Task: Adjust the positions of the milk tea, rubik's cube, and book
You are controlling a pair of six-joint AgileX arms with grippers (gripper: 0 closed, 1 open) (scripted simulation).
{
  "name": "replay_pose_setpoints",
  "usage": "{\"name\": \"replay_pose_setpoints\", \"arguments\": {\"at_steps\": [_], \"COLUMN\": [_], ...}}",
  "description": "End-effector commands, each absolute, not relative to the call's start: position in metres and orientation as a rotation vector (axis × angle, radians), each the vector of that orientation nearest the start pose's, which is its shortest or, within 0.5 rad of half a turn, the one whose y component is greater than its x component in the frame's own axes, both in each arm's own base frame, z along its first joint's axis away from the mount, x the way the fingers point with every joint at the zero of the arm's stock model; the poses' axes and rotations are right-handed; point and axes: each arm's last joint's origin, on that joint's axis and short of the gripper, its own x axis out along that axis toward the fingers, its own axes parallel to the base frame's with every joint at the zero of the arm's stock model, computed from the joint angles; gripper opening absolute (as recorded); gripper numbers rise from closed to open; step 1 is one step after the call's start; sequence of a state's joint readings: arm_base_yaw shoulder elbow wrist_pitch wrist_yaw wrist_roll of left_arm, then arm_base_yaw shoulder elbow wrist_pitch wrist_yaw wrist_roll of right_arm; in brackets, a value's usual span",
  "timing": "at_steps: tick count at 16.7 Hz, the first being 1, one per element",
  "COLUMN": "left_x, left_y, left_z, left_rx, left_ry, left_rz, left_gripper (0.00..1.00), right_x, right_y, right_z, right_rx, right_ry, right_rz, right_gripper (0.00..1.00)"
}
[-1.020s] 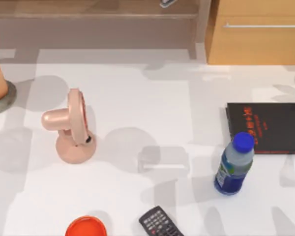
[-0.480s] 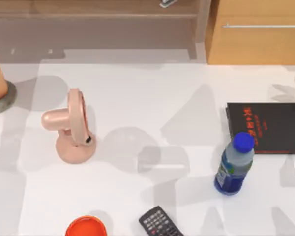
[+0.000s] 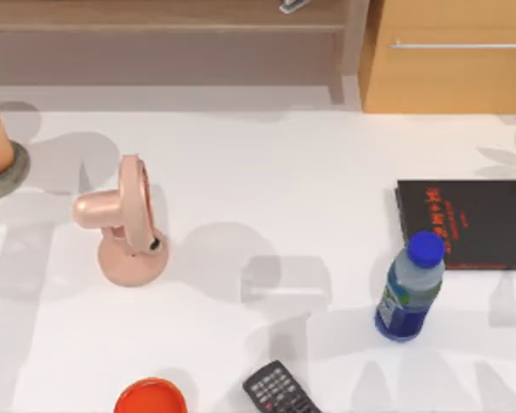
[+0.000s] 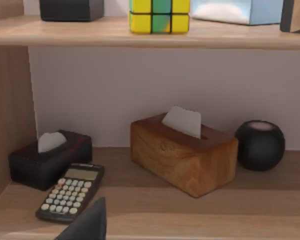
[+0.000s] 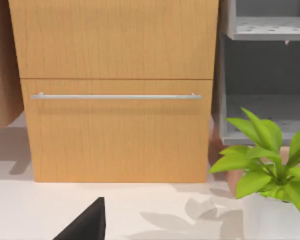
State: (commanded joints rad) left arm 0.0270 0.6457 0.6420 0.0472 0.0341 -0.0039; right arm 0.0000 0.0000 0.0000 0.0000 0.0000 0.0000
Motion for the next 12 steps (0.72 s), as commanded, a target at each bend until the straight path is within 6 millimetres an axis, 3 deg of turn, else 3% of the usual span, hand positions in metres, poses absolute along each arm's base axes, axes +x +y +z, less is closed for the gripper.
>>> {"name": "replay_pose_setpoints", "arguments": {"at_steps": [3,7,9,12], "left_x": [0.125,0.107,0.106,0.106], "left_y": [0.001,-0.001,-0.001,-0.001], "left_z": [0.261,0.191,0.170,0.160], "left_rx": [-0.009,-0.003,-0.001,0.000], "left_ry": [-0.029,-0.010,-0.003,0.000], "left_rz": [-0.001,0.000,0.000,0.000], "left_gripper": [1.00,1.00,1.00,1.00], "right_x": [0.106,0.106,0.106,0.106], "right_y": [-0.001,-0.001,-0.001,-0.001], "right_z": [0.160,0.160,0.160,0.160], "right_rx": [0.000,0.000,0.000,0.000], "right_ry": [0.000,0.000,0.000,0.000], "right_rz": [0.000,0.000,0.000,0.000], "right_gripper": [1.00,1.00,1.00,1.00]}}
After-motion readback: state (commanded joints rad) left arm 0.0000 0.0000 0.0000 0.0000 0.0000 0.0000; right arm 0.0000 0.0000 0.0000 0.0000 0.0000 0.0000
